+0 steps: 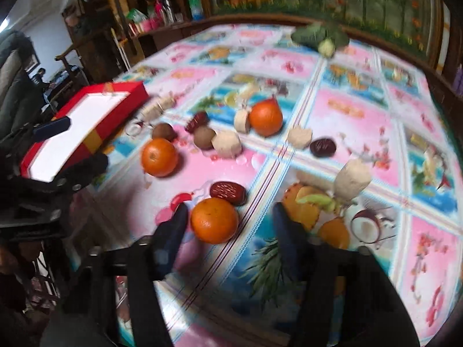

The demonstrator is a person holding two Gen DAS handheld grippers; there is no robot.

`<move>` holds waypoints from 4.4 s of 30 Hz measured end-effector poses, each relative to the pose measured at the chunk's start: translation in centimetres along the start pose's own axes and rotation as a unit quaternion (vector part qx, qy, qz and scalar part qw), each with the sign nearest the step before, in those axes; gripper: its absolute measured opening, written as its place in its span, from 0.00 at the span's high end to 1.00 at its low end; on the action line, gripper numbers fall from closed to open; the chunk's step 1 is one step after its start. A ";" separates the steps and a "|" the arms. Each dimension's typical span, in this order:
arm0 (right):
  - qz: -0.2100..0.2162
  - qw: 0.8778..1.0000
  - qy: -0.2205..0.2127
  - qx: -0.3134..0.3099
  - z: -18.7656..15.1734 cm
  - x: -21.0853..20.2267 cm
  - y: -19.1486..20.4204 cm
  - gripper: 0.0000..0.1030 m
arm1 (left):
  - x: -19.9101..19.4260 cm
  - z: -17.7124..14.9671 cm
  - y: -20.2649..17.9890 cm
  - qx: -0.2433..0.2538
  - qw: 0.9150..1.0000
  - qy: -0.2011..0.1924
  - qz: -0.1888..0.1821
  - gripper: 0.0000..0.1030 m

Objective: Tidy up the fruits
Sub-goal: 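Grasp an orange with the left tool while the right tool grasps another orange, then carry both oranges over the red-rimmed tray and open both tools to drop them, then grasp a red date with the left tool while the right tool grasps a beige cake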

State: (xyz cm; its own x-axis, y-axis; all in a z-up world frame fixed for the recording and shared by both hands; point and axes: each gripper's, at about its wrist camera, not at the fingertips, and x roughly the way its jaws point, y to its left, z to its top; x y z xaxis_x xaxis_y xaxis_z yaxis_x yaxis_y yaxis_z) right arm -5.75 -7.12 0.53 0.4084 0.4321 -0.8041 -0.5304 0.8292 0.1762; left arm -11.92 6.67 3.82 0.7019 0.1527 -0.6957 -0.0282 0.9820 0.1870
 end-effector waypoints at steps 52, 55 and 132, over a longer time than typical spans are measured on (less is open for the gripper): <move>0.236 0.970 -0.015 -0.064 7.2 4.7 20.6 0.67 | -3.0 -7.7 17.1 -0.184 0.972 0.030 0.145 0.66; 0.216 0.972 0.015 -0.094 6.5 5.8 21.6 0.66 | -2.4 -7.7 17.0 -0.192 0.971 0.031 0.140 0.66; -0.027 0.978 -0.028 0.206 1.1 -1.8 -11.0 0.73 | 4.6 3.0 -10.0 0.104 0.972 0.048 -0.204 0.67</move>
State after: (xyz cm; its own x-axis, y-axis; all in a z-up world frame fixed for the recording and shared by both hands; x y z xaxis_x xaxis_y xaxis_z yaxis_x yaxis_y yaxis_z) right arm 0.17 -16.65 0.61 0.4744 0.3921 -0.7882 -0.1662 0.9191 0.3572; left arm -6.28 -2.80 0.78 0.5542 -0.2252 -0.8014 0.3905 0.9206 0.0113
